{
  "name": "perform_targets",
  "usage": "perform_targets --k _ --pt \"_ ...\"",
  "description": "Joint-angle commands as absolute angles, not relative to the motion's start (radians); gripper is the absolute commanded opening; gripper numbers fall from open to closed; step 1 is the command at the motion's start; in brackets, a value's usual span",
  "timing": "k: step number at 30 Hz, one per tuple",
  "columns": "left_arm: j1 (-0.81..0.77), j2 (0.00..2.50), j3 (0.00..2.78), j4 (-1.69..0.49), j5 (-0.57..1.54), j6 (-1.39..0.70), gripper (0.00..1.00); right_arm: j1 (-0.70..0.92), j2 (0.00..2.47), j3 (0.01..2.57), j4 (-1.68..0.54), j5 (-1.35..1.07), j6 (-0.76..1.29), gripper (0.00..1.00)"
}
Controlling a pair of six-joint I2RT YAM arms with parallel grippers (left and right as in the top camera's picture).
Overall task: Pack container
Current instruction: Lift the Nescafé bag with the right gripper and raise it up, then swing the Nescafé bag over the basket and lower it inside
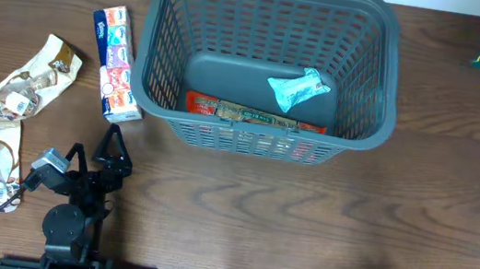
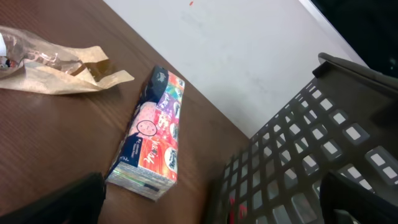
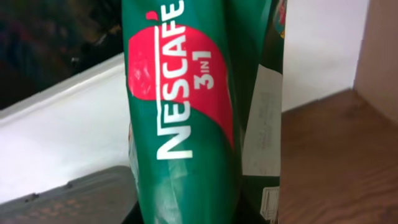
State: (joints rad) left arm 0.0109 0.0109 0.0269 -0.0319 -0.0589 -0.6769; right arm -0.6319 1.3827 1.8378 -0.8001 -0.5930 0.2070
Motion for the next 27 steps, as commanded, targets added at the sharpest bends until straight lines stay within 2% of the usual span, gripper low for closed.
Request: perform_targets --k 1,16,27 --pt "0.008 0.004 0.004 -0.066 -0.071 -0.671 0.99 -0.543 1.345 1.925 -0.816 -0.562 0.119 0.01" --pt "0.008 0.004 0.004 -0.066 -0.071 -0.671 0.99 -0.050 1.354 1.956 -0.892 -0.305 0.088 0.02" --pt "0.008 0.004 0.004 -0.066 -0.071 -0.671 0.99 0.067 1.472 1.956 -1.052 -0.266 0.073 0.01"
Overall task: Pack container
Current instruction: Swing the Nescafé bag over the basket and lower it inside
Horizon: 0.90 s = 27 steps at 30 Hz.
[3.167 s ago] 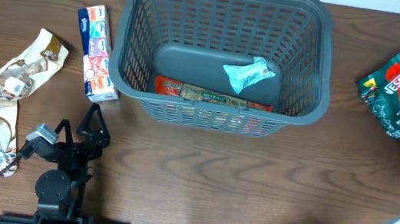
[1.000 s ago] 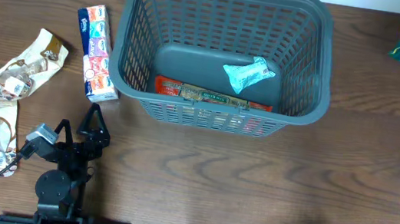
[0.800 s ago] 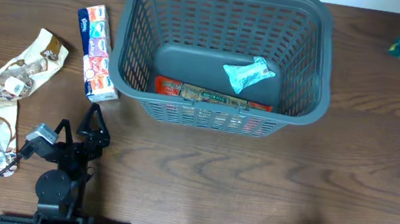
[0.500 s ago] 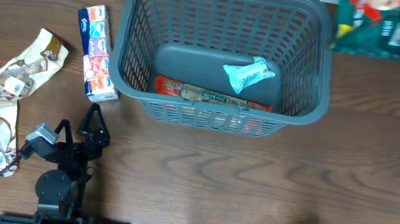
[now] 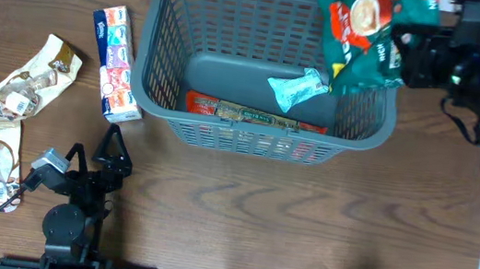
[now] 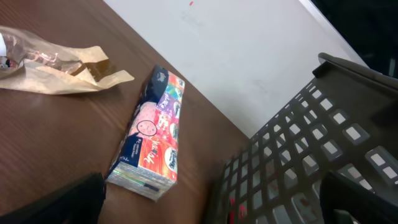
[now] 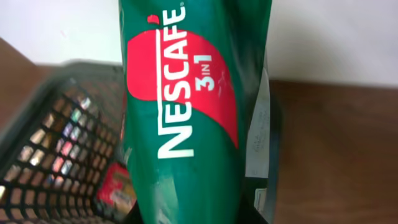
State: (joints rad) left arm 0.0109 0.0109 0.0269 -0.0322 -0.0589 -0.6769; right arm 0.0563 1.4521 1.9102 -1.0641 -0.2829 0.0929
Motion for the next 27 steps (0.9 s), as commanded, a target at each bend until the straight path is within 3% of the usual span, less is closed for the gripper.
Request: perform_targets --k 1,27 --pt "0.008 0.004 0.004 -0.066 -0.071 -0.671 0.99 0.067 1.481 1.956 -1.064 -0.266 0.073 0.01" --pt "0.008 0.004 0.004 -0.066 -0.071 -0.671 0.99 0.196 1.583 1.948 -1.231 -0.179 0.101 0.01"
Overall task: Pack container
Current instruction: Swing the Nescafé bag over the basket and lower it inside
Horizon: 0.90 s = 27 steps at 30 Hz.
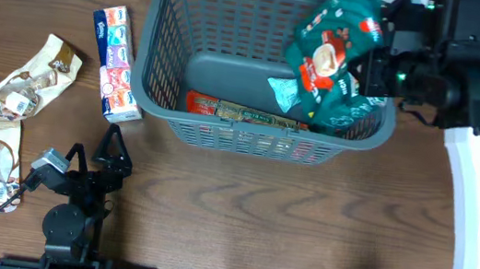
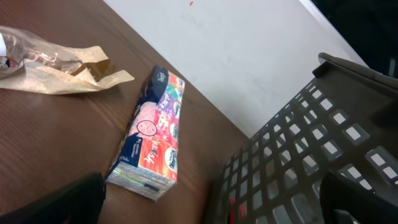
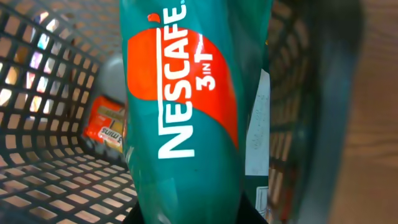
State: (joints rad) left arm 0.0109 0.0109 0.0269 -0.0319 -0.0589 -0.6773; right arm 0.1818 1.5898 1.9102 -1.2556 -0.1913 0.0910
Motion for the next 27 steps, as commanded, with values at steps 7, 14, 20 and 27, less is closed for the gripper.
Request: perform_targets --k 7,14,20,27 --pt "0.008 0.004 0.004 -0.066 -0.071 -0.671 0.99 0.196 1.592 1.948 -1.224 -0.175 0.126 0.01" --pt "0.008 0.004 0.004 -0.066 -0.071 -0.671 0.99 0.196 1.592 1.948 -1.223 -0.158 0.130 0.01" --pt "0.008 0.004 0.004 -0.066 -0.071 -0.671 0.99 0.196 1.592 1.948 -1.227 -0.154 0.136 0.54" --pt "0.008 0.004 0.004 -0.066 -0.071 -0.671 0.99 0.196 1.592 1.948 -1.230 -0.153 0.138 0.99"
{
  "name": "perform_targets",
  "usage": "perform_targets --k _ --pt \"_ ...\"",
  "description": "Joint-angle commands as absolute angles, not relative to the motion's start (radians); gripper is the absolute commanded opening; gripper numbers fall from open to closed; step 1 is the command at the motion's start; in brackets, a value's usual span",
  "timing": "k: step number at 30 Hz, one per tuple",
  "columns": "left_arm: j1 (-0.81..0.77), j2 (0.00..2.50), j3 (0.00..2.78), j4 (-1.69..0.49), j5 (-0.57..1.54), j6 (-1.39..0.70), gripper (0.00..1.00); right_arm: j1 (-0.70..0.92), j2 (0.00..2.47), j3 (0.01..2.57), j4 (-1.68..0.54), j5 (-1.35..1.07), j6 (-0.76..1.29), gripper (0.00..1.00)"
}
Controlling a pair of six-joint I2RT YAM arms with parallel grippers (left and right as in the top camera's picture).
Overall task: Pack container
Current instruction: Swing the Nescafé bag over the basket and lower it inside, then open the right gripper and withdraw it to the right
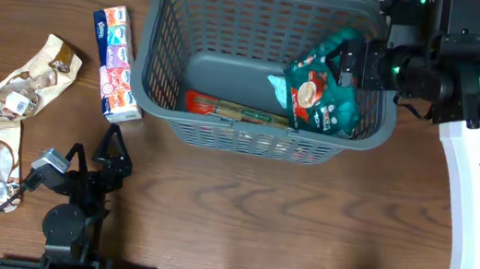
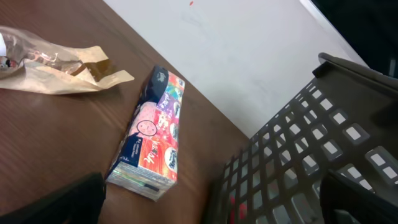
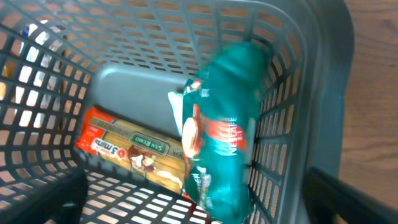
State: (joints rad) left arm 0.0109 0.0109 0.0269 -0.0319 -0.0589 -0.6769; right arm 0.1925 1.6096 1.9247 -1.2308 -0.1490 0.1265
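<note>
A grey plastic basket stands at the back middle of the table. A green Nescafe bag [image 1: 322, 94] lies loose in its right end, blurred in the right wrist view [image 3: 227, 155]. My right gripper [image 1: 361, 65] hovers above it, open and holding nothing [image 3: 196, 208]. Under the bag are a light blue packet [image 1: 279, 90] and an orange-red pack [image 3: 130, 148]. My left gripper [image 1: 112, 146] rests open at the front left [image 2: 211, 208], facing a colourful tissue pack [image 2: 152, 146].
The tissue pack [image 1: 117, 64] lies just left of the basket. Two beige snack bags [image 1: 29, 79] sit at the left edge. The right arm reaches up the right side of the table.
The right gripper has opened and the Nescafe bag is out of its hold, now lying lower in the basket's right end. The left arm has not moved.
The right gripper held the Nescafe bag off to the right, out of the overhead view. Then it held it over the basket's far right corner, then tilted down inside the basket. Now the bag lies in the basket and the gripper is open.
</note>
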Motion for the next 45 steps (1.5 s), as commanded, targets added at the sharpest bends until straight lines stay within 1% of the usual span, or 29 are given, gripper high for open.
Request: perform_targets --k 1,6,10,14,18,25,28,45 --pt "0.008 0.004 0.004 -0.066 -0.071 -0.671 0.99 0.196 1.592 1.948 -1.230 -0.153 0.138 0.99" --pt "0.008 0.004 0.004 -0.066 -0.071 -0.671 0.99 0.196 1.592 1.948 -1.222 -0.152 0.138 0.99" --pt "0.008 0.004 0.004 -0.066 -0.071 -0.671 0.99 0.192 1.588 1.949 -1.195 -0.078 0.145 0.99" --pt "0.008 0.004 0.004 -0.066 -0.071 -0.671 0.99 0.158 1.564 1.956 -1.147 -0.067 0.145 0.99" --pt "0.008 0.004 0.004 -0.066 -0.071 -0.671 0.99 0.086 1.526 1.990 -1.156 -0.021 0.158 0.99" --pt "0.008 0.004 0.004 -0.066 -0.071 -0.671 0.99 -0.097 1.440 2.001 -1.264 0.211 0.159 0.99" --pt "0.008 0.004 0.004 -0.066 -0.071 -0.671 0.99 -0.145 1.415 2.001 -1.269 0.206 0.160 0.99" --pt "0.008 0.004 0.004 -0.066 -0.071 -0.671 0.99 -0.153 1.402 2.001 -1.340 0.213 0.160 0.99"
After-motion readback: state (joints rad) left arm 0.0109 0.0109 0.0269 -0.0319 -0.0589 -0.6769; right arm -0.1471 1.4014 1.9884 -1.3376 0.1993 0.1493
